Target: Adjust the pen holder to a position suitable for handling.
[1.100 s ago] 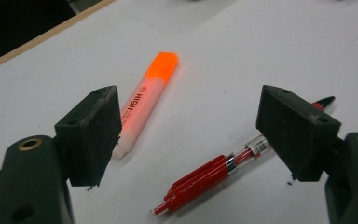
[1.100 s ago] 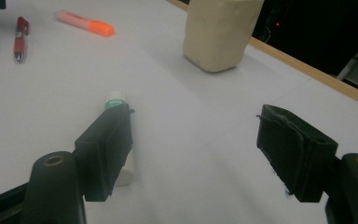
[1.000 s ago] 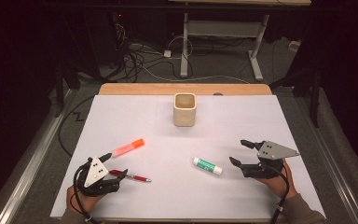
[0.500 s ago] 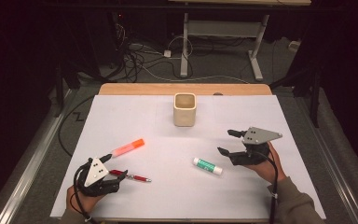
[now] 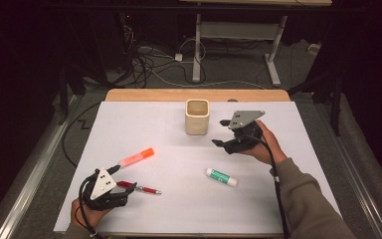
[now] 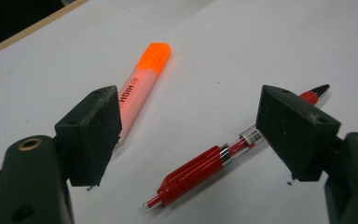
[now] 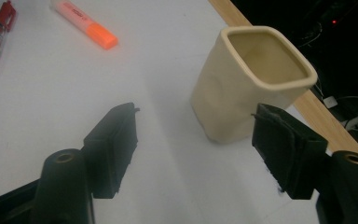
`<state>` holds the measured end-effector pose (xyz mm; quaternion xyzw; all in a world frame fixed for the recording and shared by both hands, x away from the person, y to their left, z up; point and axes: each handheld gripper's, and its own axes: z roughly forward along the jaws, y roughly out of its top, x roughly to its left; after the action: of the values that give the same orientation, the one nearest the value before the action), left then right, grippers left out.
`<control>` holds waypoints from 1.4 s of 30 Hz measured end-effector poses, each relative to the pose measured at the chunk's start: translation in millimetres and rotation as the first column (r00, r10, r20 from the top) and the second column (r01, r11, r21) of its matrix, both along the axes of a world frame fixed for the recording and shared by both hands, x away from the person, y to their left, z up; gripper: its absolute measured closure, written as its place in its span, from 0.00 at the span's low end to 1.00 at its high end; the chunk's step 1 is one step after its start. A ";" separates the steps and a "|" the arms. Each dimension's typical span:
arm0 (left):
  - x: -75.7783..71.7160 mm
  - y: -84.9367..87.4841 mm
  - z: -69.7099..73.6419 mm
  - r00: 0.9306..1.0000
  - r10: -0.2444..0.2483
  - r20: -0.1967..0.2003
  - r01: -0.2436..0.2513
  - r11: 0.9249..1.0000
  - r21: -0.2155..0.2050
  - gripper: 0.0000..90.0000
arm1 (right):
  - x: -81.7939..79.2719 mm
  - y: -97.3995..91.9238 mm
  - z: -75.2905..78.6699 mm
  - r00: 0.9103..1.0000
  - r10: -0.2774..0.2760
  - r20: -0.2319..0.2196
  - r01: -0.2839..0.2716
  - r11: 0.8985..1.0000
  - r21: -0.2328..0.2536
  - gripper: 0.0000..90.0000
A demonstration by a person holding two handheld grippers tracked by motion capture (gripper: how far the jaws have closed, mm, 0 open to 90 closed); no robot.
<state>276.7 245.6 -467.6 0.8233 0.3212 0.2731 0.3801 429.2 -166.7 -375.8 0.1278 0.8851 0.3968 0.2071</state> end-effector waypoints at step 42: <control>-2.9 0.8 -5.3 0.999 -0.025 -0.022 0.025 1.000 -0.003 0.24 | 111.5 103.2 -15.9 0.963 0.101 -0.251 -0.172 0.944 -0.280 0.89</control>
<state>273.8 246.4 -472.9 0.8296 0.3156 0.2586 0.3811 540.6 -63.5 -391.6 0.0788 0.9598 0.2538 0.0908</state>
